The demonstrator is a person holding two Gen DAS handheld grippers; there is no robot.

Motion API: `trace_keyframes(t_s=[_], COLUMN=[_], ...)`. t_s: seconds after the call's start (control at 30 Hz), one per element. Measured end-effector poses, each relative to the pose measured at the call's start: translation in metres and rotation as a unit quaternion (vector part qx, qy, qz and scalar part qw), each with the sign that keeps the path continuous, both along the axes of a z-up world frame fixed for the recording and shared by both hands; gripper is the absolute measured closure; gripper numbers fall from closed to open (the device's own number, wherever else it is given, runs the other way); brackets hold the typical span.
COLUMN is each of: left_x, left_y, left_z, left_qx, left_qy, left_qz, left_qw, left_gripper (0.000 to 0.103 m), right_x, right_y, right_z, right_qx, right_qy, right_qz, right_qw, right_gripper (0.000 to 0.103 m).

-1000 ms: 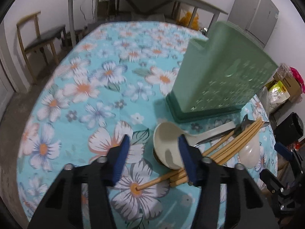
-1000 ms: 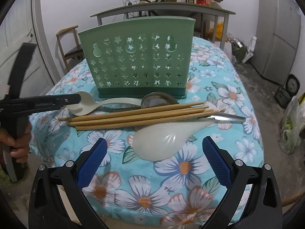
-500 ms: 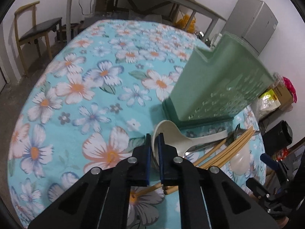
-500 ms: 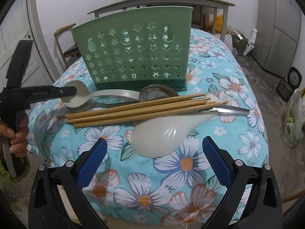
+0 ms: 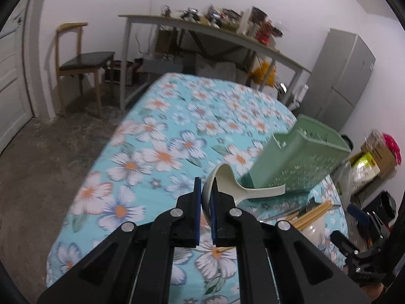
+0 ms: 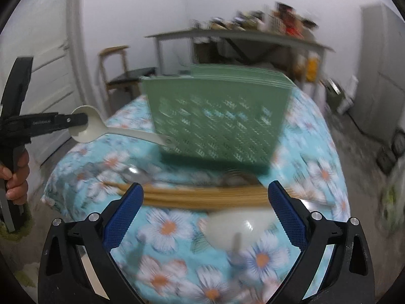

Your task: Organize utensils

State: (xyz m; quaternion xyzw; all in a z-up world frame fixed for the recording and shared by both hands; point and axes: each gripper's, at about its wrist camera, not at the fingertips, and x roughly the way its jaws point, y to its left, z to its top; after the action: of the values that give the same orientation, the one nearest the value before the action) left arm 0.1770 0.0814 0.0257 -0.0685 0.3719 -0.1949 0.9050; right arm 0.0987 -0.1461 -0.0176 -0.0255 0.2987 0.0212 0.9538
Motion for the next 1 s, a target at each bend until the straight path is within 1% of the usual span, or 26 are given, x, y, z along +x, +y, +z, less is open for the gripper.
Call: trace_keyframes(t_s=[0.07, 0.13, 0.17, 0.23, 0.27, 0.37, 0.43, 0.5, 0.6, 0.67, 0.7, 0.77, 0.87, 0.9, 0.93, 0.97, 1.0], left_x=[-0.003, -0.006, -0.008, -0.011, -0.012, -0.012, -0.012, -0.011, -0.008, -0.007, -0.007, -0.005, -0.003, -0.002, 0.000, 0.000, 0.001], left_y=[0.011, 0.021, 0.027, 0.037, 0.041, 0.053, 0.059, 0.063, 0.068, 0.071, 0.072, 0.074, 0.075, 0.075, 0.076, 0.076, 0.076], left_z=[0.005, 0.009, 0.010, 0.012, 0.012, 0.012, 0.008, 0.007, 0.003, -0.001, -0.002, -0.005, -0.008, -0.009, -0.010, -0.010, -0.010], left_qx=[-0.007, -0.010, -0.011, -0.013, -0.016, -0.022, -0.026, -0.030, -0.036, -0.040, -0.043, -0.047, -0.050, -0.051, -0.051, -0.050, -0.049], left_qy=[-0.008, -0.016, -0.021, -0.029, -0.031, -0.032, -0.029, -0.027, -0.021, -0.020, -0.019, -0.015, -0.010, -0.009, -0.008, -0.008, -0.008], left_qz=[0.014, 0.028, 0.037, 0.049, 0.054, 0.065, 0.070, 0.071, 0.071, 0.070, 0.069, 0.067, 0.065, 0.064, 0.064, 0.064, 0.064], left_qw=[0.9998, 0.9994, 0.9990, 0.9983, 0.9980, 0.9971, 0.9968, 0.9967, 0.9966, 0.9966, 0.9965, 0.9965, 0.9966, 0.9966, 0.9966, 0.9967, 0.9967], left_gripper=[0.098, 0.098, 0.098, 0.098, 0.098, 0.098, 0.098, 0.098, 0.098, 0.098, 0.098, 0.098, 0.098, 0.098, 0.097, 0.097, 0.097], right_x=[0.012, 0.024, 0.033, 0.047, 0.051, 0.068, 0.078, 0.086, 0.094, 0.100, 0.103, 0.106, 0.110, 0.111, 0.112, 0.110, 0.109], right_y=[0.017, 0.034, 0.044, 0.062, 0.068, 0.090, 0.101, 0.112, 0.125, 0.133, 0.138, 0.144, 0.155, 0.158, 0.160, 0.160, 0.159], right_z=[0.002, 0.001, -0.001, -0.007, -0.010, -0.023, -0.030, -0.040, -0.051, -0.059, -0.063, -0.066, -0.070, -0.072, -0.073, -0.074, -0.073], right_qx=[-0.023, -0.031, -0.033, -0.039, -0.041, -0.058, -0.072, -0.096, -0.128, -0.155, -0.176, -0.193, -0.222, -0.228, -0.227, -0.225, -0.224], right_qy=[-0.006, -0.003, 0.003, 0.016, 0.023, 0.051, 0.071, 0.091, 0.120, 0.138, 0.148, 0.159, 0.167, 0.169, 0.172, 0.173, 0.172], right_qz=[0.035, 0.067, 0.087, 0.114, 0.122, 0.139, 0.143, 0.137, 0.128, 0.120, 0.111, 0.101, 0.090, 0.087, 0.086, 0.084, 0.081], right_qw=[0.999, 0.997, 0.996, 0.993, 0.991, 0.987, 0.985, 0.982, 0.976, 0.971, 0.967, 0.963, 0.956, 0.955, 0.955, 0.955, 0.956], right_gripper=[0.013, 0.019, 0.020, 0.027, 0.028, 0.039, 0.047, 0.050, 0.059, 0.061, 0.062, 0.062, 0.068, 0.073, 0.081, 0.085, 0.096])
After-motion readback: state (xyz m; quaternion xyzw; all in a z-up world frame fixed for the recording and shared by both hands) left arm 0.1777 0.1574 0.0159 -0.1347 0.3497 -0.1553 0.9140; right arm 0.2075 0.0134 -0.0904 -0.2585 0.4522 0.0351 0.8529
